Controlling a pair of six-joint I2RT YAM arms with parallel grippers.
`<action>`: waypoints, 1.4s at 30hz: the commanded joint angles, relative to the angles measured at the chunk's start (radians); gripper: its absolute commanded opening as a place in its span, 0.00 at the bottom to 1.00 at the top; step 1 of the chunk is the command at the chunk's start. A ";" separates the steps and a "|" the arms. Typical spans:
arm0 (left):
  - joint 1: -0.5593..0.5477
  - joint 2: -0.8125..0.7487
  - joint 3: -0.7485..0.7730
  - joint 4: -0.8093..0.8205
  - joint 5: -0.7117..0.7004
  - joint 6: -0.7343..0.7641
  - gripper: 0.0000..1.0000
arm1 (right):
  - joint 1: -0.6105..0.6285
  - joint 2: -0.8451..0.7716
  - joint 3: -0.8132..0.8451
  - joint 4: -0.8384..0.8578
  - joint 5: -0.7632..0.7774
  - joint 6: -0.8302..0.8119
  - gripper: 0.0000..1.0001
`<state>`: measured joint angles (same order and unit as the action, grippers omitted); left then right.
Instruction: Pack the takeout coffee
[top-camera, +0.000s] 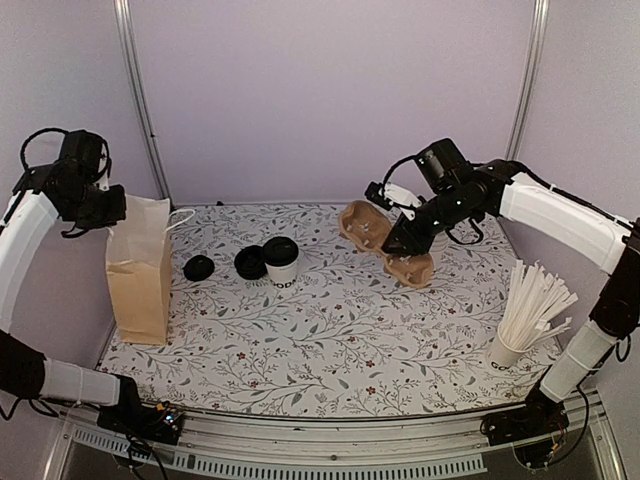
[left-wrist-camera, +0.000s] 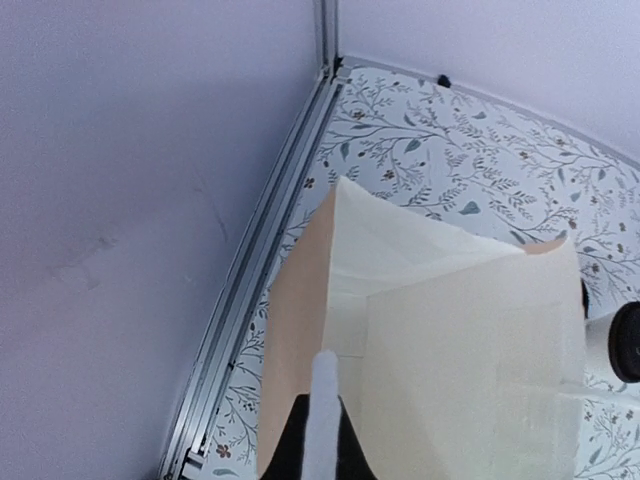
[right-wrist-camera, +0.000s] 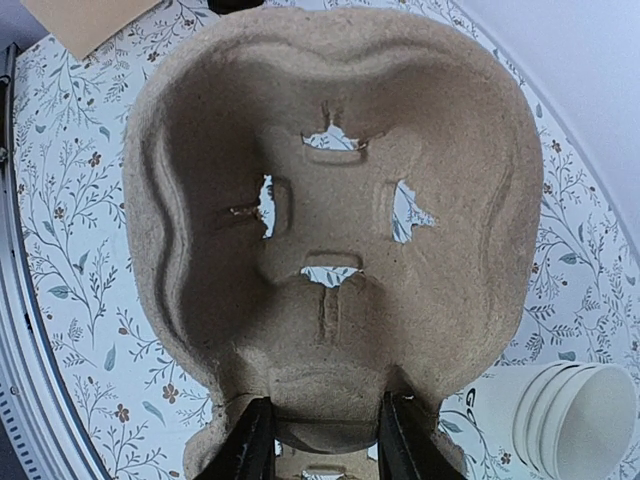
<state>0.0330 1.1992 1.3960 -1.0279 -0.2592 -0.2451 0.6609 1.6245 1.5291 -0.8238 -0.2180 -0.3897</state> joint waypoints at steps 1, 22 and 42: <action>-0.161 -0.034 0.130 -0.029 0.014 0.028 0.00 | -0.001 -0.083 0.076 0.010 -0.002 -0.034 0.34; -0.993 0.352 0.620 -0.298 -0.017 -0.059 0.00 | 0.000 -0.346 0.223 0.133 -0.169 -0.161 0.36; -1.131 0.538 0.577 -0.074 0.187 0.151 0.00 | 0.110 -0.247 0.522 -0.216 -0.635 -0.426 0.36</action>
<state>-1.0813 1.7618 2.0159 -1.2022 -0.1375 -0.1822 0.7341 1.3422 2.0235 -0.9543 -0.7719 -0.7410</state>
